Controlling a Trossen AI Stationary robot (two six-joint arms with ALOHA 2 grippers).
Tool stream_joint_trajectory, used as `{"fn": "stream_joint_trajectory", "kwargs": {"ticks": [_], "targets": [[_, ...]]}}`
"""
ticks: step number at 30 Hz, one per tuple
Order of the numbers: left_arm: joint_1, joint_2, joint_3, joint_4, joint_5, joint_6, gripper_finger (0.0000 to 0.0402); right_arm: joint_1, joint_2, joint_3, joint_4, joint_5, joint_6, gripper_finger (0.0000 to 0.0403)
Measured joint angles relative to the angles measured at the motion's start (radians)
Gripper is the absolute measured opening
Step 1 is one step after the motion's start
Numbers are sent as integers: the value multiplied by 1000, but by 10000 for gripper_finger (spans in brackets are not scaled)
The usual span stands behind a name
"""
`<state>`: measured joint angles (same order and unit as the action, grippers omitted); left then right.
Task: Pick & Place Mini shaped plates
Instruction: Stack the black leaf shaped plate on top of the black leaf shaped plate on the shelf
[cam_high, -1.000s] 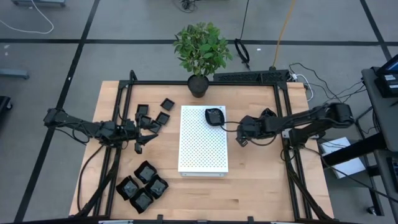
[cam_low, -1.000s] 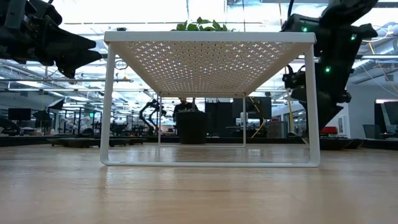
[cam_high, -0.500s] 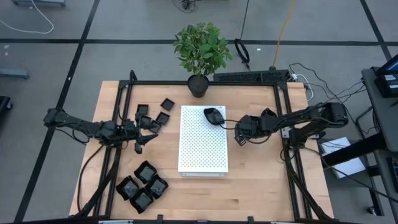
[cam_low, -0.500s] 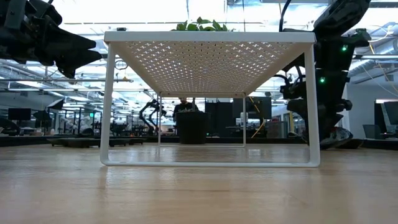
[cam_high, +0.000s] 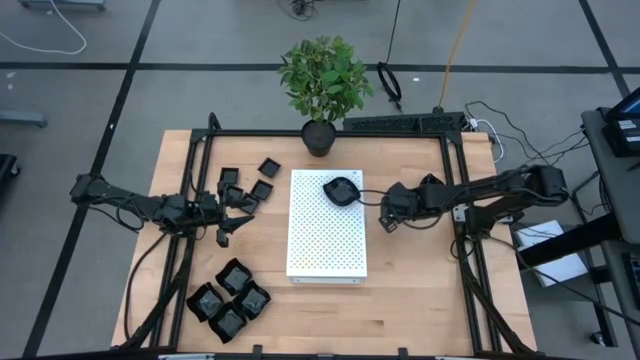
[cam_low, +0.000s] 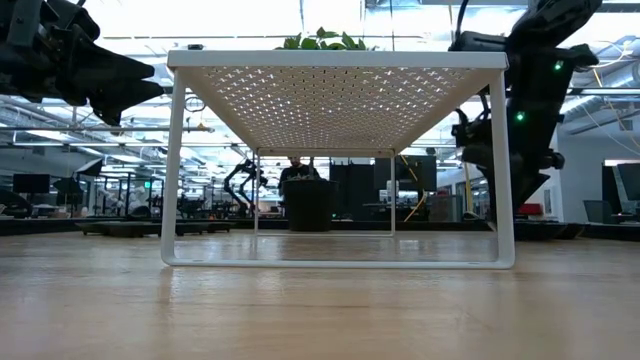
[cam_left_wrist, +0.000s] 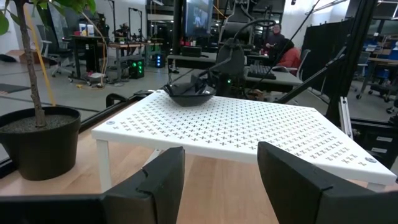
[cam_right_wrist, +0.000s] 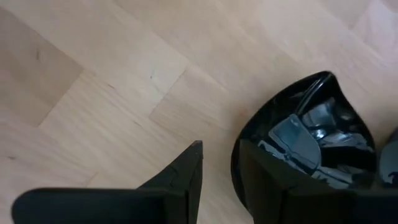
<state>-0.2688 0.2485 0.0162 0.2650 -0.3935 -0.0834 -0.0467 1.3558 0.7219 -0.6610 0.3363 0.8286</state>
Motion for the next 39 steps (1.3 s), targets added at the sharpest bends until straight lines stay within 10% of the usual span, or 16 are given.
{"fn": "stream_joint_trajectory", "kwargs": {"ticks": [39], "targets": [[0, 0, 0, 0, 0, 0, 207, 9, -14, 0, -54, 53, 102, 96]]}}
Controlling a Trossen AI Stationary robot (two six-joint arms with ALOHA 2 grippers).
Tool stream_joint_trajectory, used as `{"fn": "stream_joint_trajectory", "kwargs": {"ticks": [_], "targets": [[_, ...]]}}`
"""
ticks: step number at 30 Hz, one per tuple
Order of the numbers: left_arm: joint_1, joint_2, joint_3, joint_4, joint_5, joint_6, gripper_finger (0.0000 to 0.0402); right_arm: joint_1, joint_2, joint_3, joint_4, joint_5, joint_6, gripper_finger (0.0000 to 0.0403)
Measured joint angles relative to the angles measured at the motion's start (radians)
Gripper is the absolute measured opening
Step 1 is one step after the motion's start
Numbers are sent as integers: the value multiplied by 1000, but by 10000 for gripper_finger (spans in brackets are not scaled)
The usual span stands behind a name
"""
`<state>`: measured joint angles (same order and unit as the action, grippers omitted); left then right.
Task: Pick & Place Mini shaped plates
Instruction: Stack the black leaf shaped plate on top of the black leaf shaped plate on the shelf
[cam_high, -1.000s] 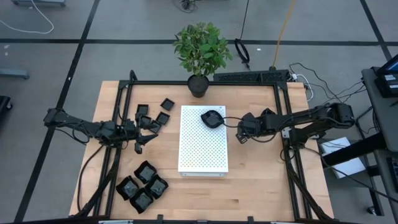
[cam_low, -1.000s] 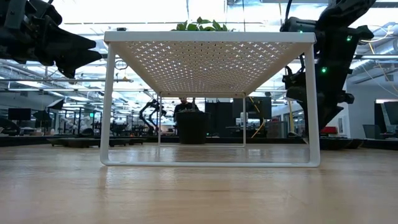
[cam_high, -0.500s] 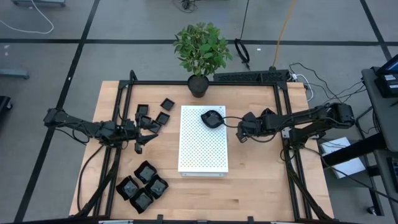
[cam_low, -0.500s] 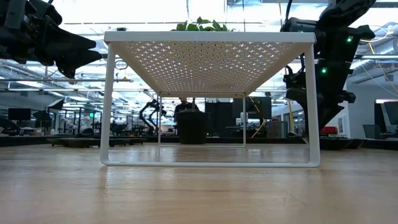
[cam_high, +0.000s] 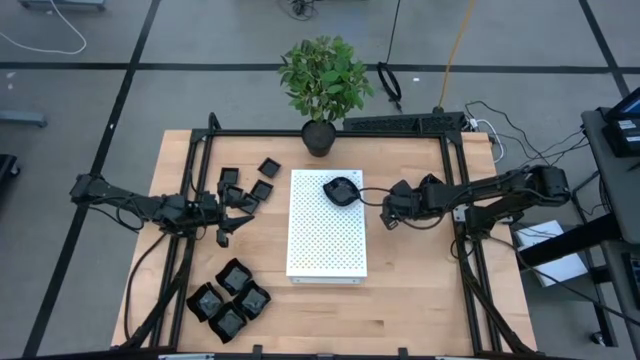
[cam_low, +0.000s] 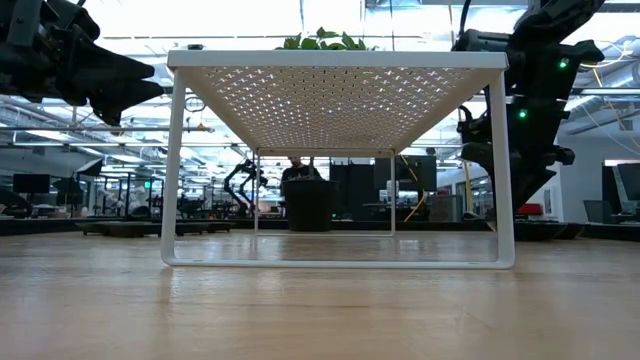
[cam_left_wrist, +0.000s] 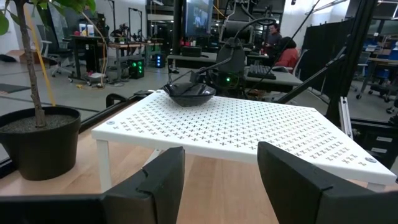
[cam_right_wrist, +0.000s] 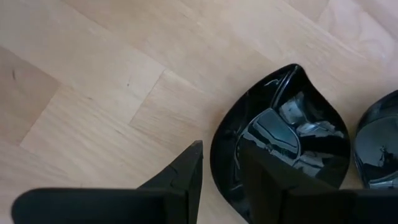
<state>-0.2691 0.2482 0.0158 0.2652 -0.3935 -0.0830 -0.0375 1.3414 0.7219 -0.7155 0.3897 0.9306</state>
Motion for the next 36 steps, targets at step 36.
{"fn": "stream_joint_trajectory", "kwargs": {"ticks": [36], "targets": [[0, 0, 0, 0, 0, 0, 207, 0, 17, -29, 77, -56, -50, 2]]}}
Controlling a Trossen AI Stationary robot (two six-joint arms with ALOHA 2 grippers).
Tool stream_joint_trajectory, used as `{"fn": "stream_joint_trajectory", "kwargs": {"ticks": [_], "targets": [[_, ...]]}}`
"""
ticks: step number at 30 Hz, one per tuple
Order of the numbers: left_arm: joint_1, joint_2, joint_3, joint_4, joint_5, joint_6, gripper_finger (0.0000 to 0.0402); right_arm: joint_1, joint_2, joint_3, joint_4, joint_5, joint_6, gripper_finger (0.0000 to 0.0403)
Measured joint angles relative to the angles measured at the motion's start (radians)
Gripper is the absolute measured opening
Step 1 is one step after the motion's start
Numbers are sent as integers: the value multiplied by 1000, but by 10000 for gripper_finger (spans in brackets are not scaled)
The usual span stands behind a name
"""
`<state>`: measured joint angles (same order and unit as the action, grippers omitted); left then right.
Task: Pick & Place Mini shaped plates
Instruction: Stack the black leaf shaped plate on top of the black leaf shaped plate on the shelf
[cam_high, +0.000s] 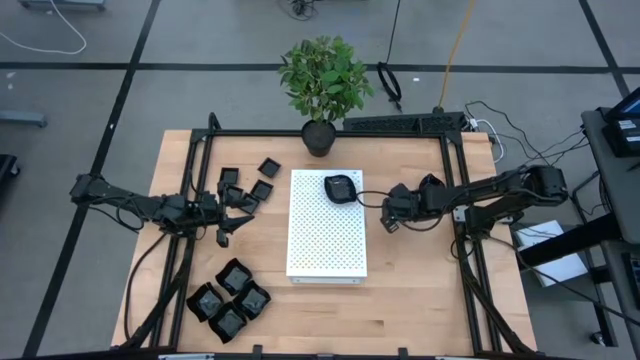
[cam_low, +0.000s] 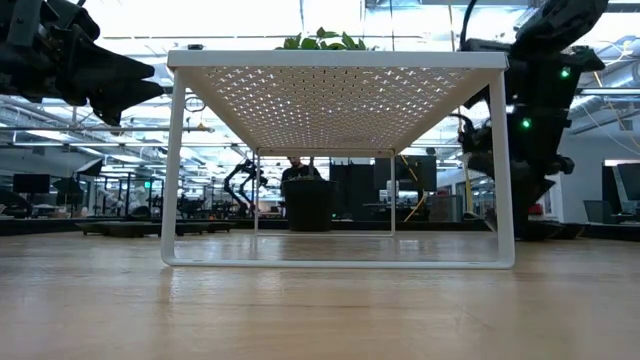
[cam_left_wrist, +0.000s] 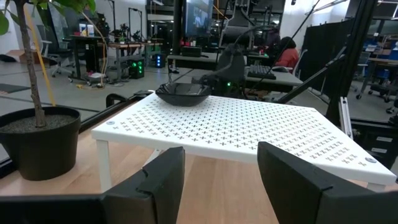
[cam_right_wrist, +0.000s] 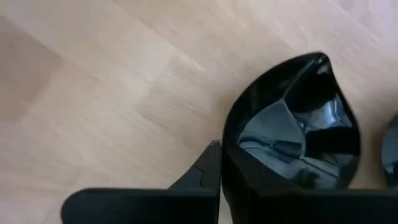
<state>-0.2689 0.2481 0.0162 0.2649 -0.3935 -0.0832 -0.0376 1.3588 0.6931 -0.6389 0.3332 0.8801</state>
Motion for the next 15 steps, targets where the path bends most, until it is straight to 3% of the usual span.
{"fn": "stream_joint_trajectory", "kwargs": {"ticks": [8, 15], "targets": [[0, 0, 0, 0, 0, 0, 207, 0, -103, 39, 14, 4, -51, 0], [0, 0, 0, 0, 0, 0, 207, 0, -222, 39, 138, 7, -132, 0]]}}
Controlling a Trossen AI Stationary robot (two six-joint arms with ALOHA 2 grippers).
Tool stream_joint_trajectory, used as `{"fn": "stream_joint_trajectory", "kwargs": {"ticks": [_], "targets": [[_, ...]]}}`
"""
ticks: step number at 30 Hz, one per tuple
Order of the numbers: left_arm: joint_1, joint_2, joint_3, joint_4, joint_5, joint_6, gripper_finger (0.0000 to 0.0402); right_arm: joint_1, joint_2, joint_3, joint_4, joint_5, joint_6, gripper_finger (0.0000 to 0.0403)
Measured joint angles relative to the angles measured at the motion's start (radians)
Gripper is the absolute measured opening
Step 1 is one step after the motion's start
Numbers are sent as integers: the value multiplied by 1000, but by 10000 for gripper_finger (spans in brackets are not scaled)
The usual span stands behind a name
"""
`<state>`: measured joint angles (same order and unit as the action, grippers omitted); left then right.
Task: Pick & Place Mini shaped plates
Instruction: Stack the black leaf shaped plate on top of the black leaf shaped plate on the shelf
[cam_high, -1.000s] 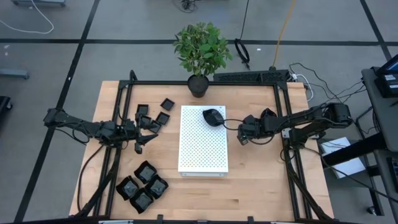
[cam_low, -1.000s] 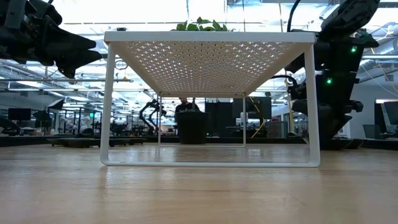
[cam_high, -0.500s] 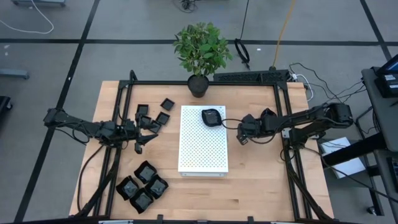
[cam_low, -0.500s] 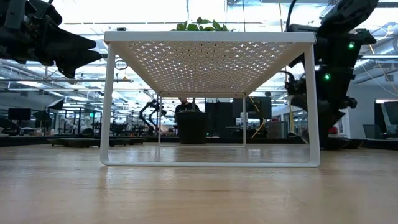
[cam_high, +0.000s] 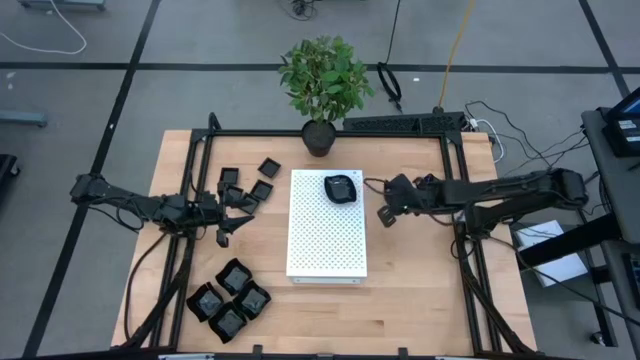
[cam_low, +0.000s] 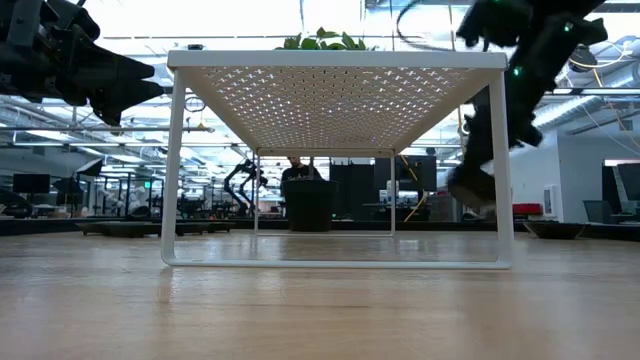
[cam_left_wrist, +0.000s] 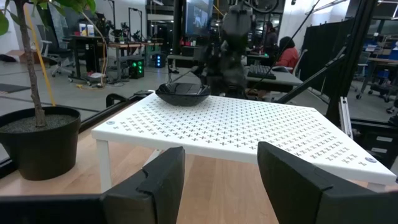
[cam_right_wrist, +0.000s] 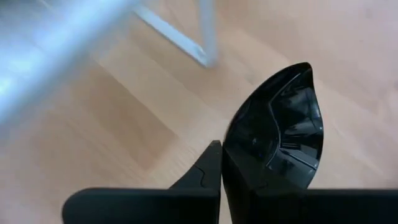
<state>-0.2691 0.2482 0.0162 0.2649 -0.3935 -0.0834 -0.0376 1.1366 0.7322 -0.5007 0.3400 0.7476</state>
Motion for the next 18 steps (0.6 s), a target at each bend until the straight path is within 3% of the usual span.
{"fn": "stream_joint_trajectory", "kwargs": {"ticks": [10, 14, 18], "targets": [[0, 0, 0, 0, 0, 0, 207, 19, -63, 17, 471, 13, -310, 0], [0, 0, 0, -1, 0, 0, 207, 19, -35, 134, 383, 80, -364, 0], [0, 0, 0, 0, 0, 0, 207, 26, 56, 315, 258, 79, -398, 0]]}}
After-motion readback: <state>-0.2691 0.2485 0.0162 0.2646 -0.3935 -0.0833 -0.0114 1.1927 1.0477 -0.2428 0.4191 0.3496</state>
